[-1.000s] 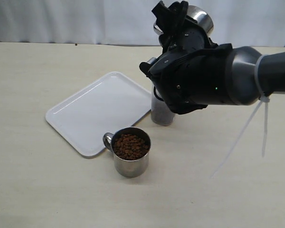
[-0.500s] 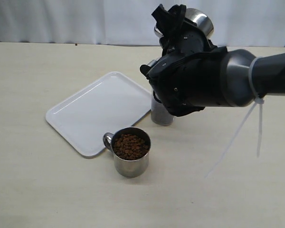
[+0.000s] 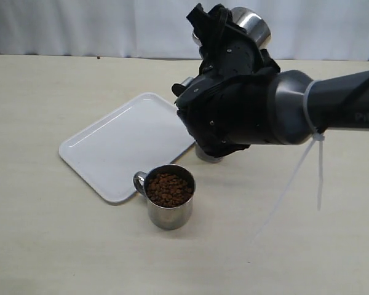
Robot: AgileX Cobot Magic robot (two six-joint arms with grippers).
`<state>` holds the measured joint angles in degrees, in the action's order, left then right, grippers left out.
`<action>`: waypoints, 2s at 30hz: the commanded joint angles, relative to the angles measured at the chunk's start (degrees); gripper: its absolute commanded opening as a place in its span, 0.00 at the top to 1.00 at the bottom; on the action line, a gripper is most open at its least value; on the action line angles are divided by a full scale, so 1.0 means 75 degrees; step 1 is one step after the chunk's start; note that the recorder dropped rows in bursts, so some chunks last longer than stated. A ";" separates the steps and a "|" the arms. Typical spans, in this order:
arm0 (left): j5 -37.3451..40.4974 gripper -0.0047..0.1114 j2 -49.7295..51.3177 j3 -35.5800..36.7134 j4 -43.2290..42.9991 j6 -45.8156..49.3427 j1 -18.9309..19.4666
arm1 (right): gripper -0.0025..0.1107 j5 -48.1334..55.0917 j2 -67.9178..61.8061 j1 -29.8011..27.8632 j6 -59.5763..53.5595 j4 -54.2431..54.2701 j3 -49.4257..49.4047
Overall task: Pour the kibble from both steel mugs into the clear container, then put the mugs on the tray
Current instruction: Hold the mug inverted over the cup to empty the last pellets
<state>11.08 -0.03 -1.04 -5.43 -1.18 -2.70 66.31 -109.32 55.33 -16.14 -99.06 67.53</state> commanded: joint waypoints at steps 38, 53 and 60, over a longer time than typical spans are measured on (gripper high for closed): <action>-0.0091 0.96 0.0004 -0.0066 -0.0001 -0.0015 0.0000 | 0.94 0.0488 -0.0154 0.0198 -0.1790 -0.0118 0.0500; -0.0091 0.96 0.0004 -0.0066 -0.0001 -0.0015 0.0000 | 0.94 0.0488 -0.0203 0.0246 -0.1728 -0.0118 0.0600; -0.0034 0.96 0.0004 -0.0066 0.0034 -0.0015 0.0000 | 0.94 0.0488 -0.0239 0.0275 -0.1729 -0.0118 0.0629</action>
<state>11.08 -0.03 -1.04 -5.43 -1.18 -2.70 68.67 -111.18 57.30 -28.96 -99.06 71.80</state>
